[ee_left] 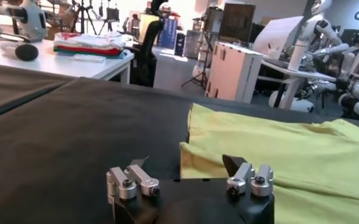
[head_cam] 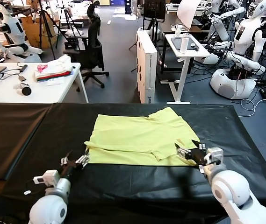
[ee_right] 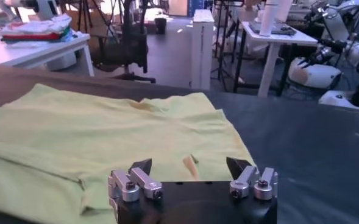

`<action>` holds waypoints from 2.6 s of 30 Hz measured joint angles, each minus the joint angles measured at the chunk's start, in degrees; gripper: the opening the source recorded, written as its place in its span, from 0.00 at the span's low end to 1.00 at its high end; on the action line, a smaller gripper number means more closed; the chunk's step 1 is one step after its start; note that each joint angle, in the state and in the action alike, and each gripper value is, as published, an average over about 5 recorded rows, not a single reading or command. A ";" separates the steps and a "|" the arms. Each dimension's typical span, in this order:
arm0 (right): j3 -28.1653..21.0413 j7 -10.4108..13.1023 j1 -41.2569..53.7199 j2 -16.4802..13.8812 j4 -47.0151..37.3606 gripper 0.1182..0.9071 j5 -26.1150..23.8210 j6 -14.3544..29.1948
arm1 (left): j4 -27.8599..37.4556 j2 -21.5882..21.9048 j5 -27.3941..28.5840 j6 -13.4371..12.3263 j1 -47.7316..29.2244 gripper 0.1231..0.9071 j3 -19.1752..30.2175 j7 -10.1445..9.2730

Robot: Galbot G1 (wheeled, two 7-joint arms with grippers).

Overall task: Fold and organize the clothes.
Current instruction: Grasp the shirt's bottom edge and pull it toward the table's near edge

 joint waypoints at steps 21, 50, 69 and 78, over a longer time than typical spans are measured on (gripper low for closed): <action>0.02 -7.16 0.85 -1.48 -7.55 0.83 -1.36 3.34 | 1.77 -0.10 0.81 -0.36 1.99 0.95 1.01 1.01; 2.00 -4.43 -3.53 -3.72 -5.35 0.03 2.90 1.51 | 1.67 1.31 0.72 -1.36 2.34 0.03 0.78 1.48; 7.22 -1.52 -12.20 -4.90 4.70 0.06 10.23 -6.93 | -7.80 3.47 2.44 -2.14 16.43 0.03 -3.65 1.07; 9.12 -1.23 -11.24 -6.31 7.11 0.70 17.58 -7.26 | -10.48 3.39 2.94 0.67 20.35 0.47 -4.66 -1.11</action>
